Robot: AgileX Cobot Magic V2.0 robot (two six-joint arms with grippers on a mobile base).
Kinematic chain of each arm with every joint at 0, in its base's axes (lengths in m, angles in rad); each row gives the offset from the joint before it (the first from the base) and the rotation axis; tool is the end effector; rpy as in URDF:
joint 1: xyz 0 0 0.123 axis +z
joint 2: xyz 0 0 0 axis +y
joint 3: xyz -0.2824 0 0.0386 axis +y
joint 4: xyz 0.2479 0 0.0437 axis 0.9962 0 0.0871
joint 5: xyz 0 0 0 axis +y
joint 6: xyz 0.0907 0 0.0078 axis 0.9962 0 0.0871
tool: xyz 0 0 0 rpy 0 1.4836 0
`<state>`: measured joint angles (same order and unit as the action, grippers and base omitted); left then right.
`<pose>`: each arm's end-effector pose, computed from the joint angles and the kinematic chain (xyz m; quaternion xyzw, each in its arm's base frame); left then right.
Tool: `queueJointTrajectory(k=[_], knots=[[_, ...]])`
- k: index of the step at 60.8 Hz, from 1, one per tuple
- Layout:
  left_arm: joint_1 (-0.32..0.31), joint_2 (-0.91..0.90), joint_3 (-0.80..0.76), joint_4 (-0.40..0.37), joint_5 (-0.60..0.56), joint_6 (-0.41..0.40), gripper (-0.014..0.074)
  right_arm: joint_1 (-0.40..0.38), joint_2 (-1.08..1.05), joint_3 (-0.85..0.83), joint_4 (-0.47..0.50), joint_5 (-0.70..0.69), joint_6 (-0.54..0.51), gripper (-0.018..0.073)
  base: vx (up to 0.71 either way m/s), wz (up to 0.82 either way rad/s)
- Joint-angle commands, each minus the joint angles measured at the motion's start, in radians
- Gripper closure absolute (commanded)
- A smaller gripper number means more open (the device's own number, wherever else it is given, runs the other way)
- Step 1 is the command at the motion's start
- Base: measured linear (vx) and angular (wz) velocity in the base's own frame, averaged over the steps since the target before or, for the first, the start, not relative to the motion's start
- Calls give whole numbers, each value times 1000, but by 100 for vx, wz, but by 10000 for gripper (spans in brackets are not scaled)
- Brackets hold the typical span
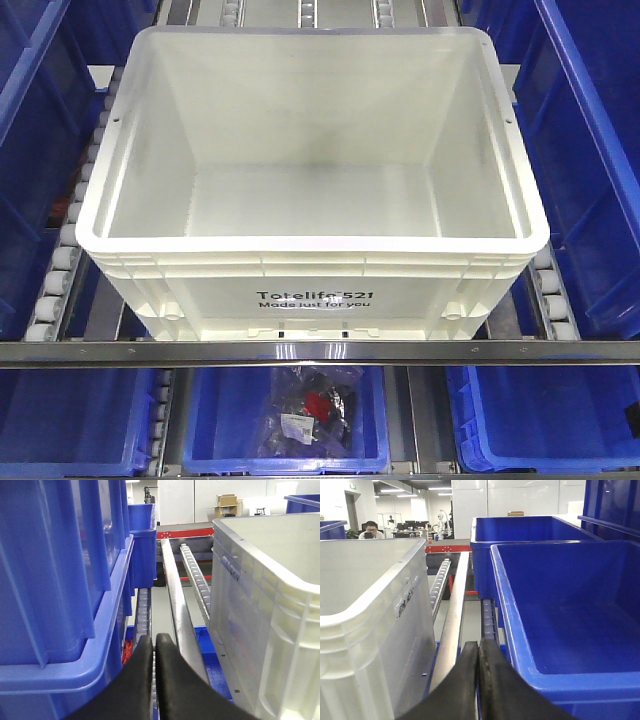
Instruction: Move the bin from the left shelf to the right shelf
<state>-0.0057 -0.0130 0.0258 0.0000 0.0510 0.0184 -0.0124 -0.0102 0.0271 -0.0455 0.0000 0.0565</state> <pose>0.0566 -0.0003 0.2005 0.0084 0.6987 0.0045 0.7153 0.0566 -0.0007 0.2045 0.0080 0.6818 -0.0005 0.7315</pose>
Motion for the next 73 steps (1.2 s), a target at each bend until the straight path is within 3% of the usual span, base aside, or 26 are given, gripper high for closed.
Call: queueJointTrajectory(k=[1, 66, 73], knots=[[2, -12, -19, 0, -82, -8, 604, -1, -12, 19, -5, -76, -4, 566, 0, 0], [2, -12, -24, 0, -119, -6, 604, -1, -12, 9, -9, -99, -22, 566, 0, 0], [2, -12, -88, -12, -117, -9, 604, -1, -12, -50, 1, -42, -21, 566, 0, 0]])
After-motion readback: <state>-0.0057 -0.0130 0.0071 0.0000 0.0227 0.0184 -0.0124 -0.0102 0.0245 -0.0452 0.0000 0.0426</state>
